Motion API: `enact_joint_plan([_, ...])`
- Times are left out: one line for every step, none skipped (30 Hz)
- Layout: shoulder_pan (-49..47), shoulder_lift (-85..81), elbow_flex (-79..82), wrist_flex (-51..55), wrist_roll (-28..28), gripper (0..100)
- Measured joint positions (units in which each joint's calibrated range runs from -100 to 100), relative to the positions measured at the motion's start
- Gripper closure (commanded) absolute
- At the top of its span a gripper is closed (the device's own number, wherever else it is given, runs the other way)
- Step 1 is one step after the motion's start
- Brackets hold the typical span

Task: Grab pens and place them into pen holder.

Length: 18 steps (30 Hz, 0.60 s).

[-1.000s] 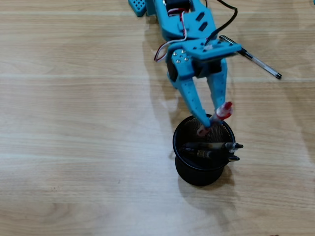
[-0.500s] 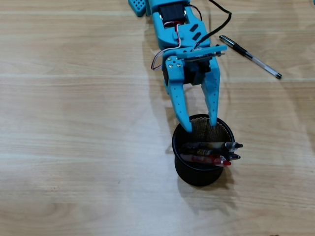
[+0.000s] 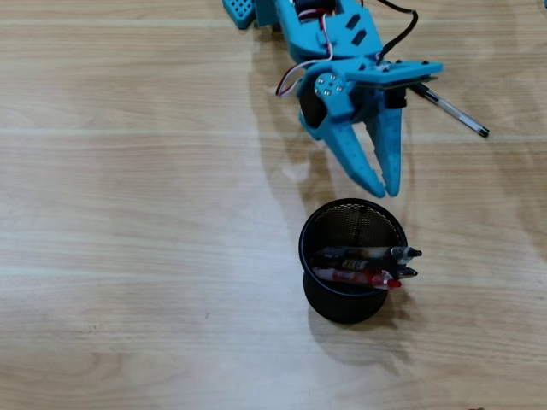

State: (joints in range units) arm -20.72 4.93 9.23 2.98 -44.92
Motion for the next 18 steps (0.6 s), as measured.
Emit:
enact_joint_plan([-0.2,-1.4,0.0,2.8,0.9,97])
enact_joint_plan([-0.4,-2.7,0.0,5.4,1.9,97])
enact_joint_plan([-0.8,-4.2,0.0,8.5,2.9,97])
enact_joint_plan([-1.2,-5.9,0.0,11.7,3.9,97])
enact_joint_plan([-1.8,-7.6,0.0,14.9,4.7,97])
enact_joint_plan([-2.7,-9.3,0.0,18.5,5.4,97])
enact_joint_plan([-3.2,-11.0,0.0,22.0,6.0,97])
enact_joint_plan([-3.5,-12.6,0.0,25.6,6.5,97])
enact_joint_plan([-3.8,-14.1,0.0,29.0,7.0,97])
enact_joint_plan([-3.8,-15.5,0.0,32.4,7.6,97])
enact_joint_plan([-3.9,-16.7,0.0,35.7,8.2,97])
enact_joint_plan([-4.3,-17.9,0.0,38.8,8.8,97])
enact_joint_plan([-4.9,-18.9,0.0,41.7,9.3,97])
enact_joint_plan([-5.8,-20.2,0.0,44.5,9.7,97])
enact_joint_plan([-6.8,-21.2,0.0,47.0,10.1,97])
enact_joint_plan([-7.6,-22.4,0.0,49.7,10.4,97])
enact_joint_plan([-8.6,-23.4,0.0,52.3,10.4,97])
enact_joint_plan([-9.6,-24.3,0.0,54.5,10.4,97])
